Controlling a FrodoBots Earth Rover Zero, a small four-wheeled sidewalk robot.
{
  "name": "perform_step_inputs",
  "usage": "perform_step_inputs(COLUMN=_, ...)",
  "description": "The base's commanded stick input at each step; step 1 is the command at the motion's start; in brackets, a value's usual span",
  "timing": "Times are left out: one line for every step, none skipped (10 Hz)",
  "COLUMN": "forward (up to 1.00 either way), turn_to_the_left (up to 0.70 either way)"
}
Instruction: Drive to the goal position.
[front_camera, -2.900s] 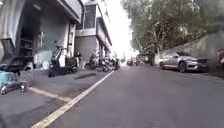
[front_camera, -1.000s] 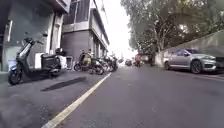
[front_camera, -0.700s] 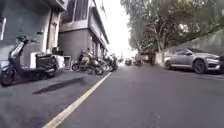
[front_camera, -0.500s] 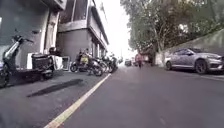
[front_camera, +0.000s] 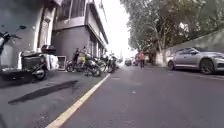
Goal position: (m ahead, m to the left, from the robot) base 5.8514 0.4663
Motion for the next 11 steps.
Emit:
perform_step_inputs(forward=0.7, turn_to_the_left=0.0)
perform_step_inputs(forward=0.7, turn_to_the_left=0.0)
perform_step_inputs(forward=0.7, turn_to_the_left=0.0)
perform_step_inputs(forward=0.7, turn_to_the_left=0.0)
perform_step_inputs(forward=0.7, turn_to_the_left=0.0)
perform_step_inputs(forward=0.7, turn_to_the_left=0.0)
perform_step_inputs(forward=0.7, turn_to_the_left=0.0)
perform_step_inputs(forward=0.7, turn_to_the_left=-0.01)
perform_step_inputs(forward=0.7, turn_to_the_left=-0.14)
perform_step_inputs(forward=0.7, turn_to_the_left=-0.14)
perform_step_inputs(forward=0.7, turn_to_the_left=-0.07)
